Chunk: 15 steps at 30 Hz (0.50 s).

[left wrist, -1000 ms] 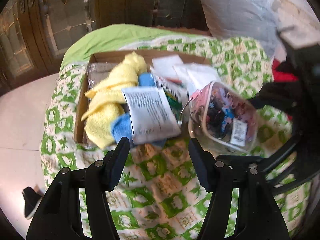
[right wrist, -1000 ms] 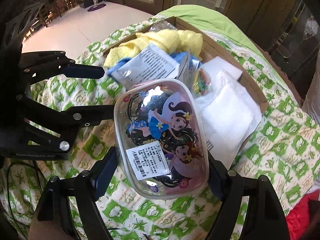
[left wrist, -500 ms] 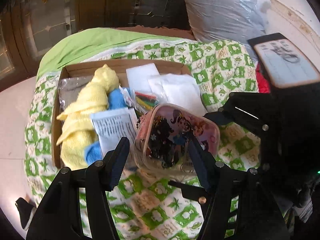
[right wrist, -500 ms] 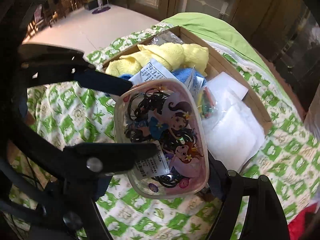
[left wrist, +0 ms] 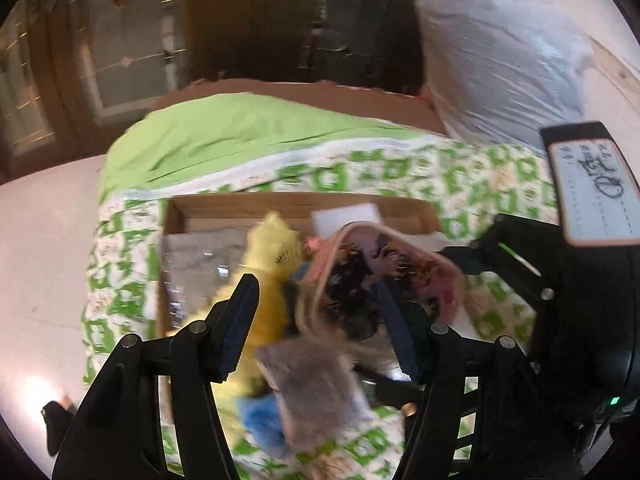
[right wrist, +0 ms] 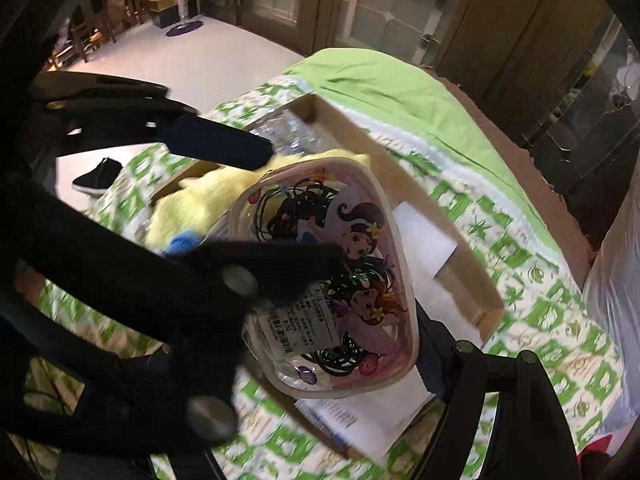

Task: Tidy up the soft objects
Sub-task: 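Carry the pencil case over the tray with the right gripper, then lower the pencil case into the tray and open the right gripper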

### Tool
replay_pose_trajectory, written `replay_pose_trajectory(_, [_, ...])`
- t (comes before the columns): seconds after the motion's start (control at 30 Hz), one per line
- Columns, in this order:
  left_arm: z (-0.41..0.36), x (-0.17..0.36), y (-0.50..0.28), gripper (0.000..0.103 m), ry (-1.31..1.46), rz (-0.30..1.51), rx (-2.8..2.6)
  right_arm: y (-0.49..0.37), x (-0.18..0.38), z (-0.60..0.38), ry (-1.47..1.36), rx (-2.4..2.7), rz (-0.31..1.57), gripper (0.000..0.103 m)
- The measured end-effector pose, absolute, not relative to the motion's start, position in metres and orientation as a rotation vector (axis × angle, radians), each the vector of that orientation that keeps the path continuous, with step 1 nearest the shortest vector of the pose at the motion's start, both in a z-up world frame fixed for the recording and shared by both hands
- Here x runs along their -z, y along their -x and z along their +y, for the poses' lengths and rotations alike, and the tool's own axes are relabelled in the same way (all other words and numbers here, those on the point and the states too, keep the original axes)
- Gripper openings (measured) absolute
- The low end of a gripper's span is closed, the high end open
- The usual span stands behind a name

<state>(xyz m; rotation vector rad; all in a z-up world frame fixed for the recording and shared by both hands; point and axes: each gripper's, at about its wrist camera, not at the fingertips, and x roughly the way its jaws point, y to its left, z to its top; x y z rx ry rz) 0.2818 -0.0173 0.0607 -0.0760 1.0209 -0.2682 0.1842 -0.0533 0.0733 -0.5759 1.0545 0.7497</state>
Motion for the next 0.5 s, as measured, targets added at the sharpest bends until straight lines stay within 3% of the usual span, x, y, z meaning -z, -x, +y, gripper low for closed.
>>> replay_pose_trajectory(0.37, [0.009, -0.044, -0.266, 0.068, 0.065, 0.999, 0.144, -0.199, -0.059, -0.059, 0.455, -0.715, 1.066, 0.086])
replay_pose_trajectory(0.47, [0.006, -0.054, -0.242, 0.068, 0.019, 0.949, 0.125, -0.190, -0.075, -0.074, 0.366, -0.711, 1.032, 0.092])
replay_pose_trajectory(0.5, [0.005, -0.057, -0.231, 0.068, 0.001, 0.930, 0.119, -0.184, -0.080, -0.081, 0.334, -0.711, 1.024, 0.099])
